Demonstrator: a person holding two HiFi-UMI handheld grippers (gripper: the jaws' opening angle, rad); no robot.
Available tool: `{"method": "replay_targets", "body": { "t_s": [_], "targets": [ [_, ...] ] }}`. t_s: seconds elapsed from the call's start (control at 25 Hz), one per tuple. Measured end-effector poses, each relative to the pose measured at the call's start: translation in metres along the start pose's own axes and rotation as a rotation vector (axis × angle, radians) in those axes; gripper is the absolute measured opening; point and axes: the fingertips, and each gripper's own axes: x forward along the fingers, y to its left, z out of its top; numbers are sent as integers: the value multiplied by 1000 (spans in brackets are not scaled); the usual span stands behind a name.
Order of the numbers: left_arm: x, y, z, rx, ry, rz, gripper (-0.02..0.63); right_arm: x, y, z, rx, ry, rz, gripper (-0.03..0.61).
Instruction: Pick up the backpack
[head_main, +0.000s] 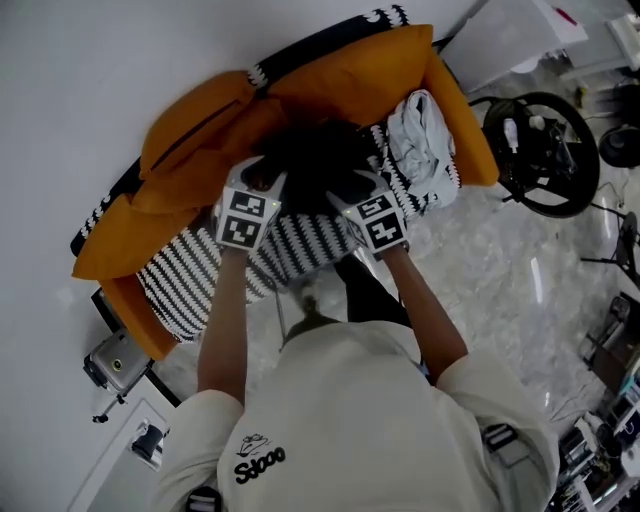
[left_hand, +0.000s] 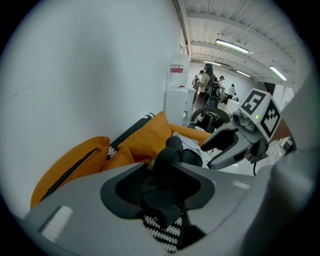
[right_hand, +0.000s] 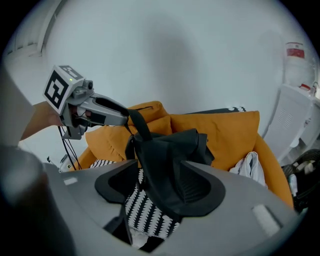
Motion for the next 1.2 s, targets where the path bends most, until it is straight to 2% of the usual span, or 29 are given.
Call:
{"method": "replay_targets", "body": {
  "t_s": [0.08,0.2,0.44,0.64,0.88,0.96,1.08,1.2],
  "targets": [
    [9,1,-2,-2,12,-7,166,15,-4,-6,30,22,15,303],
    [19,1,-6,-21,28,-17,166,33,-4,-15,56,65,33,333],
    [33,6,-7,-64,36,-6,161,60,-7,-35,-26,189,29,330],
    [37,11,-8,-130,-2,17,112,69,-11,-43,-27,218,11,267],
    [42,16,-11,-232,-63,43,101,67,-9,-44,-8,208,30,228],
    [42,15,-10,-241,-79,60,58,64,-9,-44,-11,200,34,205],
    [37,14,-10,-260,-107,88,38,58,-6,-43,-24,190,33,175],
    [29,11,-15,-339,-149,82,29,48,-1,-41,-26,169,34,150]
  ]
}}
